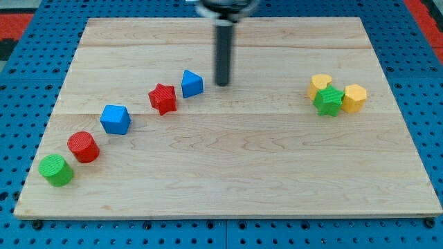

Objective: Move the blue triangle along with red star towards the center left

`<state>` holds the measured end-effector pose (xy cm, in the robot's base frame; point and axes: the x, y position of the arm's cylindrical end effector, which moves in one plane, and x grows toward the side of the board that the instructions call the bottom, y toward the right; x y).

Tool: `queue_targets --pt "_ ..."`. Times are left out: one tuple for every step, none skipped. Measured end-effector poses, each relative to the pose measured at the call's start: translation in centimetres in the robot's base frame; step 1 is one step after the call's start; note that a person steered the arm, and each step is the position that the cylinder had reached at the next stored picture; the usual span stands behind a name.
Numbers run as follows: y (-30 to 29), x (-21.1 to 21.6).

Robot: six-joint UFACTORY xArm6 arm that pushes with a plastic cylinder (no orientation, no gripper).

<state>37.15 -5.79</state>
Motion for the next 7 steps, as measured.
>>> queue_targets --pt "-10.4 0.5" --pt "-9.4 0.5" --pt "2.2 2.6" --pt "1.7 9.2" --pt "-10.7 9.2" --pt "-12.2 6.5" --pt "-4.3 7.9"
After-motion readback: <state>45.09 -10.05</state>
